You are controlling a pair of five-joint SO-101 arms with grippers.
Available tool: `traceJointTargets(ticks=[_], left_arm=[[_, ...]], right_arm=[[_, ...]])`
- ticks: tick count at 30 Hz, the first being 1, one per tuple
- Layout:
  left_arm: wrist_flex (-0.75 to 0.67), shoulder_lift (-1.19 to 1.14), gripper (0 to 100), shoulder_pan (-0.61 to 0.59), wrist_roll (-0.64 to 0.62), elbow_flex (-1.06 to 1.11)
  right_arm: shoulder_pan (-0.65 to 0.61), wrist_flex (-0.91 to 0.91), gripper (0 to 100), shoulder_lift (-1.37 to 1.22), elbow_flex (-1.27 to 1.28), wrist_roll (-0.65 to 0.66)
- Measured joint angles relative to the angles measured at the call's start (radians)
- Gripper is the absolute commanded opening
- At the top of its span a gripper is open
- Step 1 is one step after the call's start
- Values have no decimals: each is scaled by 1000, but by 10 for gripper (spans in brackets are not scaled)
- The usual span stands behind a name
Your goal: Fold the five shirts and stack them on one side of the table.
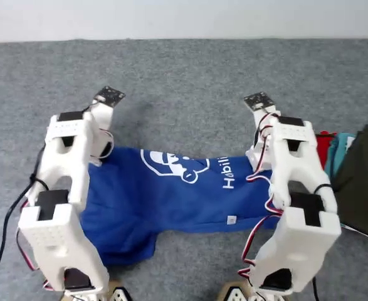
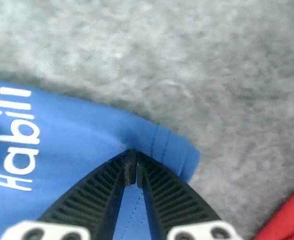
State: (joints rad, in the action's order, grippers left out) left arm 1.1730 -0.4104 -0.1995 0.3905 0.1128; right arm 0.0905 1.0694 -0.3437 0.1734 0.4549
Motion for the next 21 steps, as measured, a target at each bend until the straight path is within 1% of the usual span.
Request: traceJointTargets(ticks=[6,11,17,21], left_arm=[[12,11,14,-21,2,-14],[63,54,14,-21,31,-14],[133,173,14,-23,35,-14],[180,304,14,-63,38,-14]], right_arm=[[14,0,23,-28,-74,0],[14,6,23,-32,-120,0],[14,137,23,-29,-175,0],[-26,229,23,18,-184,0]])
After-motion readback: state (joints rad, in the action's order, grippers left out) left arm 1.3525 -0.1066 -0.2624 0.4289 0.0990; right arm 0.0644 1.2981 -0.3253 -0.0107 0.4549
